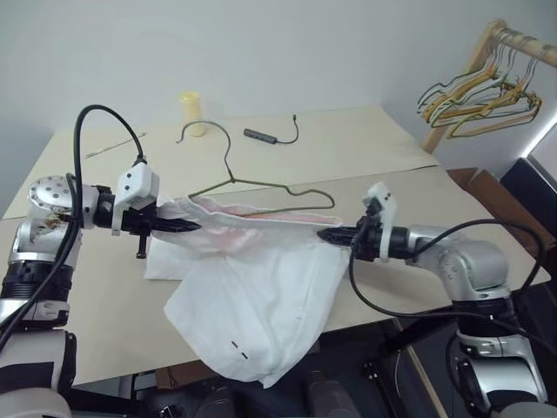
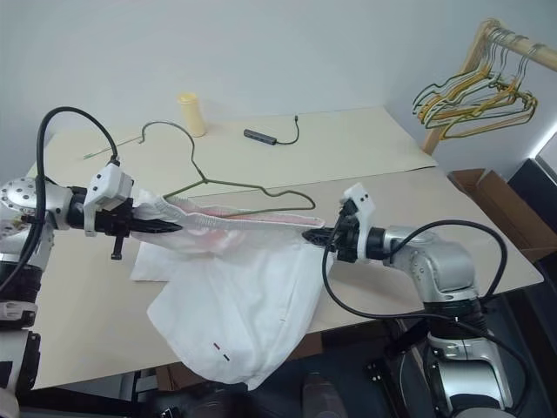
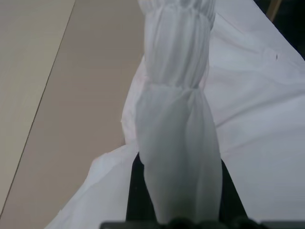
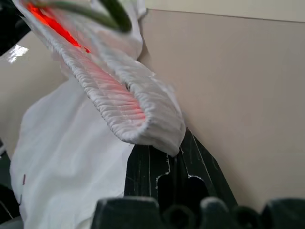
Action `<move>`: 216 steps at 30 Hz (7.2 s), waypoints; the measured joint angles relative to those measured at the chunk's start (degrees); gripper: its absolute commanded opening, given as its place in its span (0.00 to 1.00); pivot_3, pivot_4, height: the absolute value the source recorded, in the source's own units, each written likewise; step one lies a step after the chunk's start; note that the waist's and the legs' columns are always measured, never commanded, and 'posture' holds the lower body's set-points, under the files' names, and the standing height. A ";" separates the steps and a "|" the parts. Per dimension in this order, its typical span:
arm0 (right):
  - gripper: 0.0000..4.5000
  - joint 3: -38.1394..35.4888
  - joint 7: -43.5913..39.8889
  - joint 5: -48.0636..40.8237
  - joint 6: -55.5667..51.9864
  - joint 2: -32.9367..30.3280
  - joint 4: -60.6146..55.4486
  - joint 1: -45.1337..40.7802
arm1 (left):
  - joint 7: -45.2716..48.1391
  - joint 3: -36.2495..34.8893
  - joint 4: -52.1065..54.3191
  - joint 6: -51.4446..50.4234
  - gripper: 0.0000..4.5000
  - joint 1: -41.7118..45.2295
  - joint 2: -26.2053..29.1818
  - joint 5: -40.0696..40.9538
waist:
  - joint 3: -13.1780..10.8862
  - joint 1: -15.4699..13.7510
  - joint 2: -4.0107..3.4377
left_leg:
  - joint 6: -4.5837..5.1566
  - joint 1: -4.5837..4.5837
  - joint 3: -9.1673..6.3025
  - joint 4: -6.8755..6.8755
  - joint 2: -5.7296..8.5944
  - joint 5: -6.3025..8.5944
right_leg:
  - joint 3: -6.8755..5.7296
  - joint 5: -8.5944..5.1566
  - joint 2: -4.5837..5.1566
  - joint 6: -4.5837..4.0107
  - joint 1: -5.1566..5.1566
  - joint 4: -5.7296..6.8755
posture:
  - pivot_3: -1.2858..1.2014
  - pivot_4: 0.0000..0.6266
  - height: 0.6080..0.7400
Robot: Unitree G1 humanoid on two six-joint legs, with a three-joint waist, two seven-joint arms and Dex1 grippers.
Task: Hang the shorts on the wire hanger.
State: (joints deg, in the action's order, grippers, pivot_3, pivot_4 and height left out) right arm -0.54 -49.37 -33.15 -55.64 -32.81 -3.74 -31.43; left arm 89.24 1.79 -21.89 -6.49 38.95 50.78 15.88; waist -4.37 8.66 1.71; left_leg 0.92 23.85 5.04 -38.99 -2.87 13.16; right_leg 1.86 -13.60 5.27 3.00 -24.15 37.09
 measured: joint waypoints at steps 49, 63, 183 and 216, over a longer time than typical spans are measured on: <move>0.00 2.21 -6.71 -0.78 -0.03 -6.20 4.80 -3.90 | -6.04 3.81 3.35 3.34 0.00 -6.11 2.67 -5.96 | 0.01 -0.91 -0.01 | 0.00 0.00 0.17 0.00 -0.01 0.00 | 0.01 0.00 0.00 0.00 -0.03 0.01 | 0.47 0.05 1.00; 0.00 6.63 -2.20 1.05 0.01 -4.08 -4.26 -4.18 | -8.65 4.18 0.68 2.49 0.00 -3.03 -0.67 -7.39 | 0.05 -1.56 0.01 | 0.00 0.01 0.24 0.00 0.00 0.00 | 0.00 0.00 0.00 0.00 -0.05 0.01 | 0.47 0.03 1.00; 0.00 18.06 -14.22 16.10 20.80 14.10 13.34 -24.23 | -4.38 4.02 -12.92 13.86 0.15 -0.31 1.55 -11.52 | 0.65 0.16 0.10 | -0.02 0.33 -0.13 -0.15 -0.01 -0.01 | -0.41 0.06 0.04 0.03 -0.11 0.12 | 0.48 0.02 1.00; 0.00 20.48 -12.09 22.81 24.19 12.18 11.93 -17.69 | -2.61 1.68 -9.95 11.07 0.00 3.49 5.12 -9.28 | 0.69 0.08 0.17 | -0.02 0.34 -0.15 -0.15 -0.01 -0.01 | -0.45 0.06 0.04 0.03 -0.10 0.11 | 0.49 0.01 1.00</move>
State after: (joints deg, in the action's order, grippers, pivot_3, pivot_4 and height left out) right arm 19.94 -61.46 -10.33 -31.45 -20.62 8.20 -49.12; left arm 86.63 3.47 -31.84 4.58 42.44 55.89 6.60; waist -3.68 8.73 1.88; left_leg 0.90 24.18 4.89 -39.14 -2.88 13.15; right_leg 1.42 -13.54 5.30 3.03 -24.26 37.20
